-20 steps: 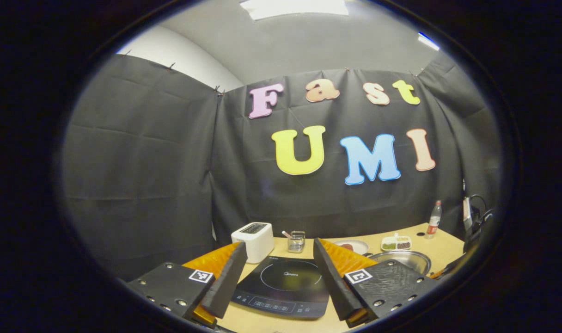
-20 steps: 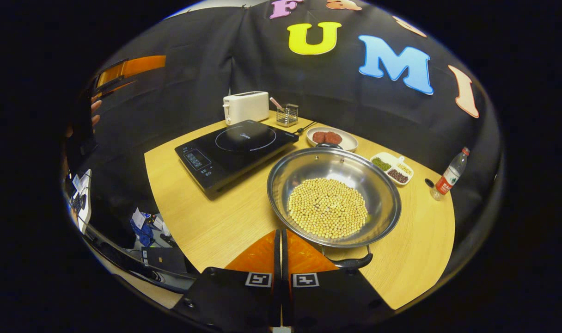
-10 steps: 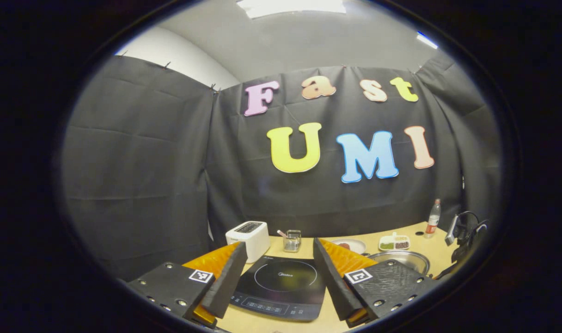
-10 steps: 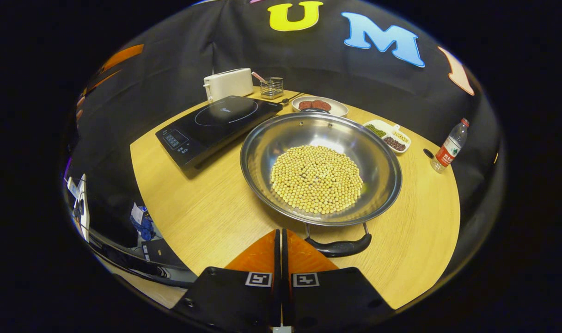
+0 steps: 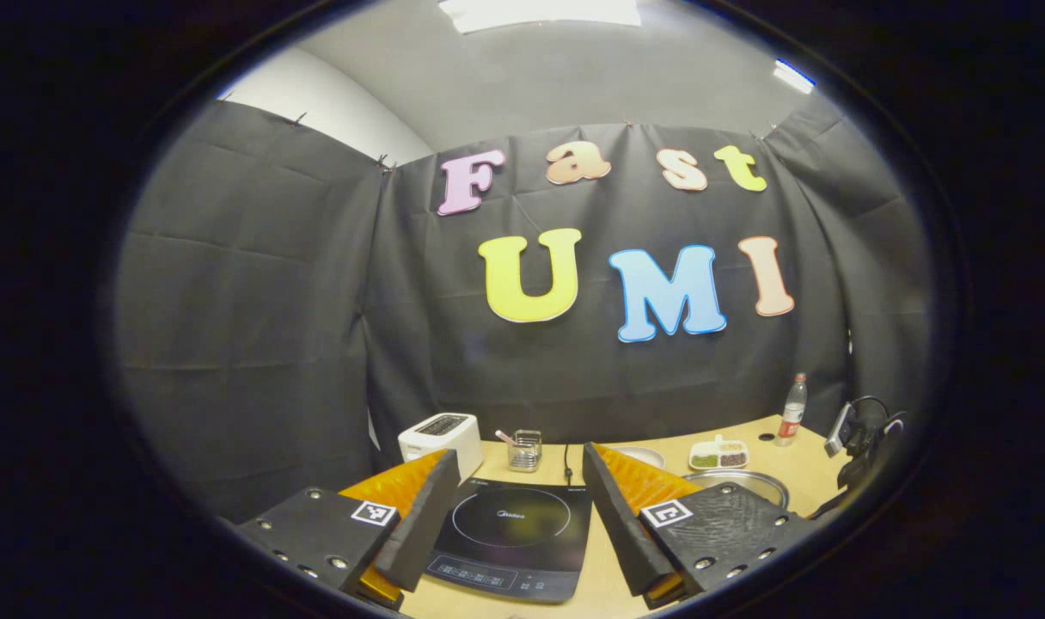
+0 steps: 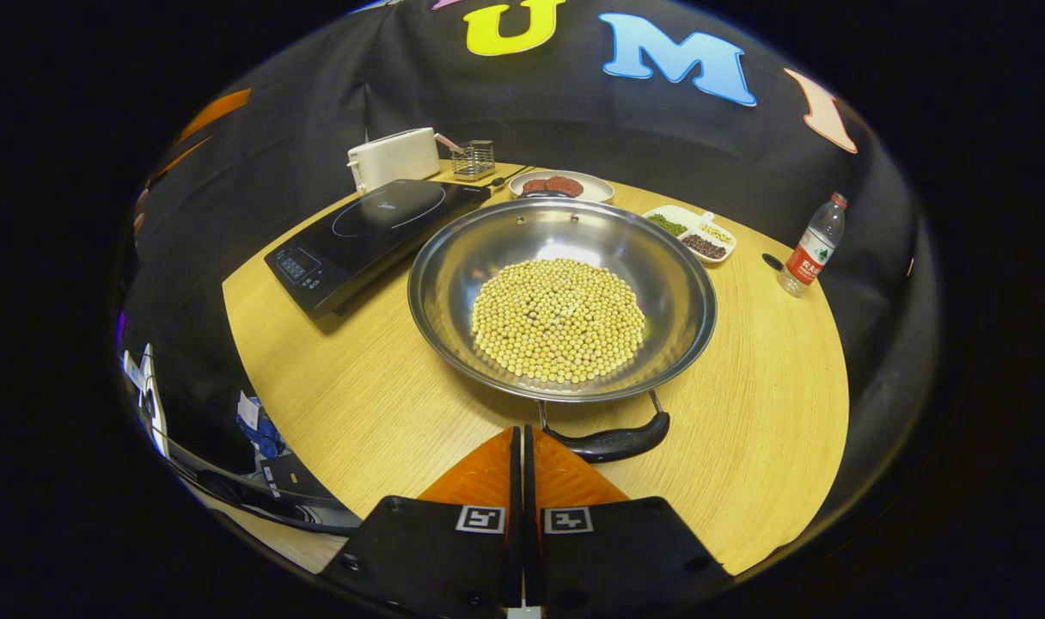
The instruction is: First push the handle of the pot to place it horizontally, then grasp the pot with both hands and set it on the induction cooktop.
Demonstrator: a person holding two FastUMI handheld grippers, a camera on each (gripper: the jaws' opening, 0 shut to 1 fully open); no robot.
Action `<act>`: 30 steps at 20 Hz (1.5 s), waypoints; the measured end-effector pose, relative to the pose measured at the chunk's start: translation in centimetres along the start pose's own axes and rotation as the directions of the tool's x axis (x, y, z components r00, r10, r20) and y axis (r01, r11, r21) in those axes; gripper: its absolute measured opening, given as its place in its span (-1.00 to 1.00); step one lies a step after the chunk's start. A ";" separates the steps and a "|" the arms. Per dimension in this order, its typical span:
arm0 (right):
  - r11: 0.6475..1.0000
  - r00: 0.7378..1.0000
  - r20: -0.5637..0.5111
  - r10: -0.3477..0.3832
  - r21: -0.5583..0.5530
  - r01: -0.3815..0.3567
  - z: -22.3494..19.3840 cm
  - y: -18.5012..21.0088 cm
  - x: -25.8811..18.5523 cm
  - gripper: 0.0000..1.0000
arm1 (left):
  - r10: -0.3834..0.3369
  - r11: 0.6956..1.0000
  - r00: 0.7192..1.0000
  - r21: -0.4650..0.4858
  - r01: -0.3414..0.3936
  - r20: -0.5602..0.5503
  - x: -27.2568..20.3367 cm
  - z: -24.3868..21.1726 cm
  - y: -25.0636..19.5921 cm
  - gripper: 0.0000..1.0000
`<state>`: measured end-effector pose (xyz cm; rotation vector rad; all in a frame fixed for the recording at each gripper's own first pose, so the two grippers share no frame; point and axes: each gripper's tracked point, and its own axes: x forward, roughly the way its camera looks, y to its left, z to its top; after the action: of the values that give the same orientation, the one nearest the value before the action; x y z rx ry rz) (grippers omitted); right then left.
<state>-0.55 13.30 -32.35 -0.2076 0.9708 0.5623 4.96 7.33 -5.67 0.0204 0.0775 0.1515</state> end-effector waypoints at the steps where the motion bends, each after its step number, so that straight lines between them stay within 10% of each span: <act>1: 1.000 1.000 0.000 -0.006 0.005 0.006 -0.1 -0.3 -0.1 -0.95 | -0.004 1.000 1.000 -0.003 0.004 0.001 0.0 0.1 0.0 0.70; 30: 0.983 0.983 -0.007 -0.182 -0.011 0.182 1.7 -10.5 1.5 -0.95 | 0.005 1.000 1.000 -0.016 -0.005 -0.015 1.8 0.0 -3.1 0.69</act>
<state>6.92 5.74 -33.49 -0.3048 0.9456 0.3989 7.25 4.52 -5.86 0.0038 0.0916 0.1570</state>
